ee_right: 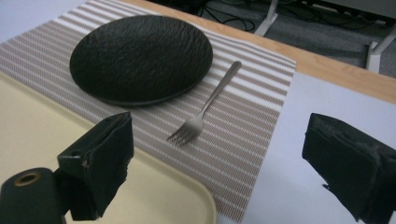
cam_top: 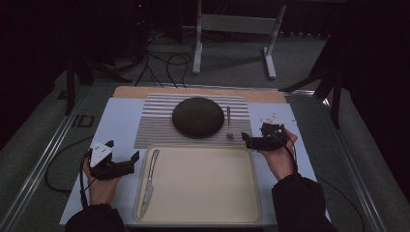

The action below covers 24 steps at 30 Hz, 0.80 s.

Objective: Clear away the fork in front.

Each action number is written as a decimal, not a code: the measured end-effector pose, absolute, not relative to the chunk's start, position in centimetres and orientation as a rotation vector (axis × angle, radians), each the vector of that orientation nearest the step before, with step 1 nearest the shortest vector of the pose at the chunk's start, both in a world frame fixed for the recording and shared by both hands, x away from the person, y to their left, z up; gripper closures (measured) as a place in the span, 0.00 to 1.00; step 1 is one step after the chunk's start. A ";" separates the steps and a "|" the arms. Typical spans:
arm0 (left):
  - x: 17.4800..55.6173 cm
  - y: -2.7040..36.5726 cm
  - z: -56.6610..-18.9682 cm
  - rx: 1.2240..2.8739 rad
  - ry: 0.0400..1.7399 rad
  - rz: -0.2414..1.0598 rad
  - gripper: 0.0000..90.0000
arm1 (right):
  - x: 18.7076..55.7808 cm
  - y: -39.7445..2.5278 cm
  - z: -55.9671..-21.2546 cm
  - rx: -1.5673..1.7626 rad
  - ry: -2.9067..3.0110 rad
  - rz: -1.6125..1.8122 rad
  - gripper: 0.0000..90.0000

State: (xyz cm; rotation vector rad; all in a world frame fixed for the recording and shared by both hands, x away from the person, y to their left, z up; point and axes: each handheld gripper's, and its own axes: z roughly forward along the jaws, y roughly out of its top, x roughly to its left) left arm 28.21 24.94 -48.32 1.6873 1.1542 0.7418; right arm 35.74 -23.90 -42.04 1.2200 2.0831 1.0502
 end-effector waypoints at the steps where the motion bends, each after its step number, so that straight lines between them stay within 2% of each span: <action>1: 28.2 24.9 -48.3 1.687 1.154 0.742 0.00 | 36.0 -23.9 -41.9 1.218 2.080 1.048 0.10; 14: 28.3 24.8 -48.4 1.696 1.155 0.741 0.00 | 39.7 -23.3 -41.4 1.266 2.032 1.026 0.11; 24: 28.4 24.5 -48.5 1.707 1.158 0.735 0.00 | 42.4 -23.2 -42.9 1.382 1.985 1.028 0.13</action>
